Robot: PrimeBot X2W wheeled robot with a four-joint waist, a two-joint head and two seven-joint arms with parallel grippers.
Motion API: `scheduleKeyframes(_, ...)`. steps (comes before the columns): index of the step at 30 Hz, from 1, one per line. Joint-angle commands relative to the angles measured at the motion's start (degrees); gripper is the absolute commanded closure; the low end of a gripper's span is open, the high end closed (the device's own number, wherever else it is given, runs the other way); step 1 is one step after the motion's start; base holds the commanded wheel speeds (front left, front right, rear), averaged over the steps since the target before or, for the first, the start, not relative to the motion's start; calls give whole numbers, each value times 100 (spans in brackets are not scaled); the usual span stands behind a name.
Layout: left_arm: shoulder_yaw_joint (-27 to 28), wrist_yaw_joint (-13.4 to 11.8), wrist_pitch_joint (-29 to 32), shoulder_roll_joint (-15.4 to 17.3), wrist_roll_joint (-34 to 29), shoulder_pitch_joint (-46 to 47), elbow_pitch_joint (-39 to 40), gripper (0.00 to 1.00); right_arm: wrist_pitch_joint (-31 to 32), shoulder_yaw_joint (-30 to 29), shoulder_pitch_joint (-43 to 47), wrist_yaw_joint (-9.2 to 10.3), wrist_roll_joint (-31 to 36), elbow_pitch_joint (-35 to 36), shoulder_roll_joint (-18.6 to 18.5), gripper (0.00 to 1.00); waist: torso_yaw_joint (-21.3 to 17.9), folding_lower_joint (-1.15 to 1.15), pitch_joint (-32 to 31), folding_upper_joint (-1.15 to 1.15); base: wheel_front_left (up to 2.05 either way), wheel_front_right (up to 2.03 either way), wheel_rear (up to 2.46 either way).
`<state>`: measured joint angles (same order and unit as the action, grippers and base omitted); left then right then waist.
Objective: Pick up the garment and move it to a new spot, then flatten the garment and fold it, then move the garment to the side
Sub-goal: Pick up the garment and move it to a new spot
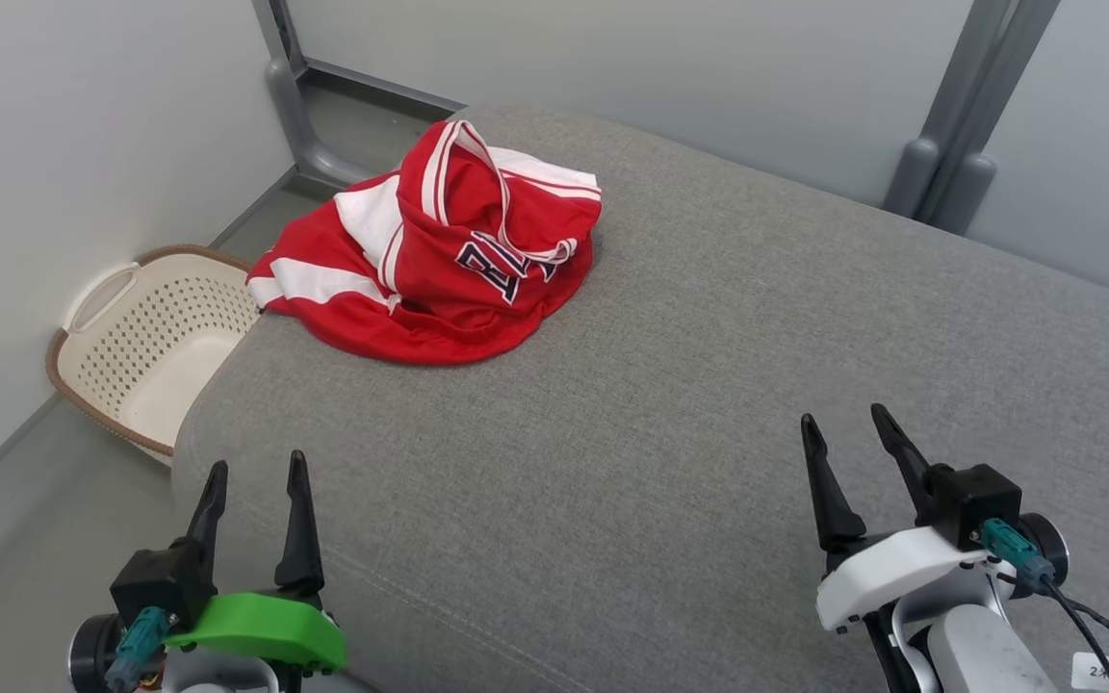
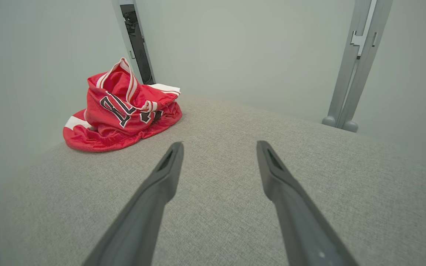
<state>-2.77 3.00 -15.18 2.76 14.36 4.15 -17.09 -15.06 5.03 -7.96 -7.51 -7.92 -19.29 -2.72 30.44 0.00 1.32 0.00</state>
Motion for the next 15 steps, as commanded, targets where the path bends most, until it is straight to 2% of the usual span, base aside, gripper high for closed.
scheduleKeyframes(1, 37, -37, 3, 23, 21, -75, 50, 0, -18, 25, -84, 4, -42, -45, -31, 0, 57, 0, 62, 0, 0, 0, 0)
scheduleKeyframes(15, 124, -80, 3, 23, 19, -179, 117, 0, -18, 123, -283, 4, -55, -199, -28, 0, 78, 0, 129, 0, 0, 0, 0)
